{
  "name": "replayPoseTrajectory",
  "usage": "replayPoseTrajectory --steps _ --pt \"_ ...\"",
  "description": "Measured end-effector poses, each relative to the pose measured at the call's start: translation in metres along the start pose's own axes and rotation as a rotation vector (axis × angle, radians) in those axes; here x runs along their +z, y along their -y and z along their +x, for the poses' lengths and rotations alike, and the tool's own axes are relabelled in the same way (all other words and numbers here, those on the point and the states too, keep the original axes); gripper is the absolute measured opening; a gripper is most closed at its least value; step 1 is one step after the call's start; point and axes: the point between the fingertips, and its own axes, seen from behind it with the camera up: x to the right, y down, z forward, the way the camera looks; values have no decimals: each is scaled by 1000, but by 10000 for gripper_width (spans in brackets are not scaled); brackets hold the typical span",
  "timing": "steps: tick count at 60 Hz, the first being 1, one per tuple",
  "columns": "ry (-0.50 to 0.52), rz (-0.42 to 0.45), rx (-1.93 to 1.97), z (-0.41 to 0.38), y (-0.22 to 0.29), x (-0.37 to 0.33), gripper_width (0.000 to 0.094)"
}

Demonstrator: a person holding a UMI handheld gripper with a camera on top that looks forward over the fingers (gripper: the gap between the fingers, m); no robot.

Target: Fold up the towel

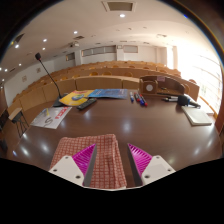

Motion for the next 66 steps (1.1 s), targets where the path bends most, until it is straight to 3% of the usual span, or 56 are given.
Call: replayPoseTrajectory --steps 4,7,22,48,66 --pt "-56 46 -33 22 16 -10 803" --pt "-78 69 -57 33 28 -22 850" --pt "-156 80 -134 33 43 -101 851" --pt "-214 84 -104 -69 -16 -271 850" --pt "-238 102 -102 -101 -36 -338 848"
